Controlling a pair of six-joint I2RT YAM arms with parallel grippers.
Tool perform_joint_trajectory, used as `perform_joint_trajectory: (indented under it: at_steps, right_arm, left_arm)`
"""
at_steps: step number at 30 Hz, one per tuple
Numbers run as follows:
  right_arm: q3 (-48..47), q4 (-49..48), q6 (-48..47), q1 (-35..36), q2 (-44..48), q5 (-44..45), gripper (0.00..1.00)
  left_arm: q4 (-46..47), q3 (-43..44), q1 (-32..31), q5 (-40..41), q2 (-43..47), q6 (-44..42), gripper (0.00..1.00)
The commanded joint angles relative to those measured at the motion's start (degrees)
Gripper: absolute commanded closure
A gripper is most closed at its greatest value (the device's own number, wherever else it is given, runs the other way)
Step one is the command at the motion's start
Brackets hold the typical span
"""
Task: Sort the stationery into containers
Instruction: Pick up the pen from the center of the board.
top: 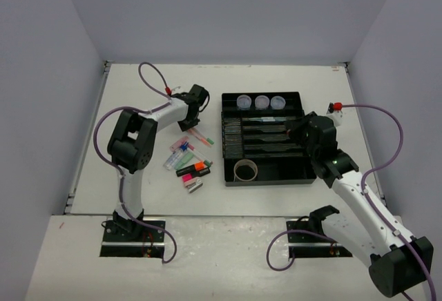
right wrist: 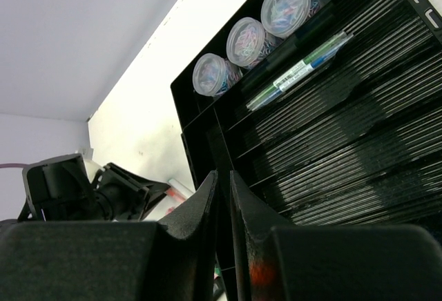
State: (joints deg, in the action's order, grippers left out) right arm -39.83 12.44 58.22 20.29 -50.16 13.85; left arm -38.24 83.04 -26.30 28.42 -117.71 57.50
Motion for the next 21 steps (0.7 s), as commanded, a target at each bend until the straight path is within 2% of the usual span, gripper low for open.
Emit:
perform_joint_trajectory:
  at_steps: [1,9,16,18,19,21]
  right_arm:
    - [0.9,-1.99,-0.12,-0.08,1.15,0.57,0.87]
    - [1.16,-2.52,-0.22,-0.08,1.03,0.29,0.87]
    - [2.15,-7.86,-4.36,-0.08,0.59,-4.6,0.82]
    - [3.28,-12.39,-8.46,-0.08,0.77,-12.9,0.73]
    - [4.44,-15.27,-11.66,-0.08,0.75,-16.04,0.61]
    - [5.75,-22.7,-13.67,-0.08,0.25,-23.01,0.44]
  left_arm:
    - [1.86,-0.55,0.46,0.38,-0.86,1.65,0.76]
    - [2.93,-4.39,0.55,0.04,3.51,1.99,0.99]
    - [7.14,-8.27,0.47,-3.83,12.83,0.5,1.0]
    - [8.78,-10.67,0.46,-4.92,16.82,0.3,1.0]
    - [10.8,-11.6,0.46,-5.69,20.32,-0.05,1.0]
    - [14.15,-15.41,0.38,-7.11,24.5,-1.0,1.0]
